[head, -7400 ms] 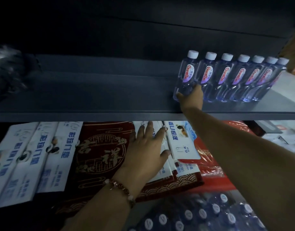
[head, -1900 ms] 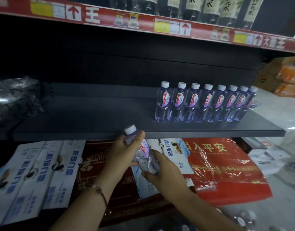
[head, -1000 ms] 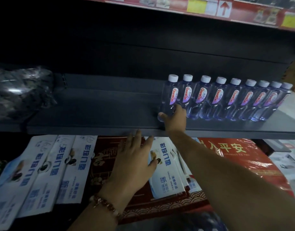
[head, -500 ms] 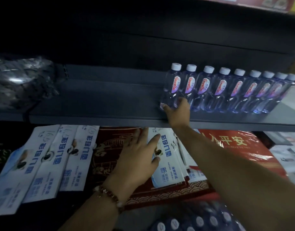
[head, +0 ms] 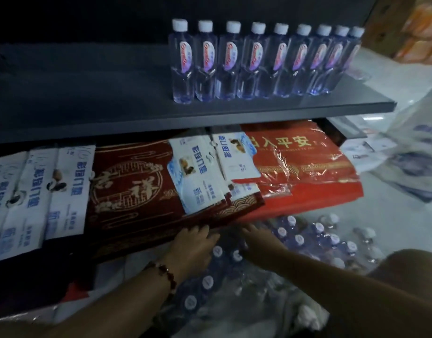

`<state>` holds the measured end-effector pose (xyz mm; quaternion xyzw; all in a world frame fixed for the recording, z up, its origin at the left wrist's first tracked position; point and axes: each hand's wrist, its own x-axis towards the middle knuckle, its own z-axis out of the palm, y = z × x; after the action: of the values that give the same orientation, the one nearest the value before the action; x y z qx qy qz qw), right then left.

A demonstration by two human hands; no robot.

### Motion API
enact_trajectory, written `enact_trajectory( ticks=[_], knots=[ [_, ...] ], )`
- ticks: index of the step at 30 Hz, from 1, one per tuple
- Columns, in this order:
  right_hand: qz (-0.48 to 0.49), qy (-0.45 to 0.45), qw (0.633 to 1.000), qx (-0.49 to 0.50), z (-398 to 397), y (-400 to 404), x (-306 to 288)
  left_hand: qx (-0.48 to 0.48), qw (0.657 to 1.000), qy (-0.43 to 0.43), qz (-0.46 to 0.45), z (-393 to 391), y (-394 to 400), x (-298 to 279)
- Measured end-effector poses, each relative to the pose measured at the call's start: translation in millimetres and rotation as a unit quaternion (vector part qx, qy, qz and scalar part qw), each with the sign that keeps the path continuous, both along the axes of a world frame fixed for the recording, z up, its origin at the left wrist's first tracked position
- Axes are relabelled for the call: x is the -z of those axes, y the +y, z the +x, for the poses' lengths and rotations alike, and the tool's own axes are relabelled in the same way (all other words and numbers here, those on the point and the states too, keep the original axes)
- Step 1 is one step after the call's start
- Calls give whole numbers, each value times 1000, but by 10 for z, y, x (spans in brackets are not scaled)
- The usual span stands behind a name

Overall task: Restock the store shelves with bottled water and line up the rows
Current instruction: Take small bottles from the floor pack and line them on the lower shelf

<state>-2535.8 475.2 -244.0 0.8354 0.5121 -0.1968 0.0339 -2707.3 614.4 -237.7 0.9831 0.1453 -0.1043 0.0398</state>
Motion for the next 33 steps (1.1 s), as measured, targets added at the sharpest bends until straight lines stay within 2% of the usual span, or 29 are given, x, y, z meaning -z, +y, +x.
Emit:
enact_trajectory(
  ticks=[3,9,13,18,21,24,28,31,33],
  knots=[
    [-38,21,999,26,-45,-167,440,-11,997,34,-73,50,-78,319],
    [-58,60,994,72,-122,-124,1049,-51,992,71,-86,356,-247,856],
    [-39,43,997,46,-62,-66,1230,-77,987,82,-115,507,-205,1165],
    [-8,31,999,16,108,22,1226,-83,988,62,-113,662,-141,1232],
    [8,46,999,23,194,73,1072,-68,991,48,-105,653,-121,1164],
    [-5,77,997,21,262,126,727,-41,994,69,-72,625,-99,841],
    [23,102,994,-9,359,124,14,-62,984,66,-154,496,-62,229],
    [71,168,982,-44,445,77,-611,-118,972,-39,-201,373,-52,-354],
    [95,195,975,-50,488,48,-1014,-162,949,-137,-234,295,-64,-661]
  ],
)
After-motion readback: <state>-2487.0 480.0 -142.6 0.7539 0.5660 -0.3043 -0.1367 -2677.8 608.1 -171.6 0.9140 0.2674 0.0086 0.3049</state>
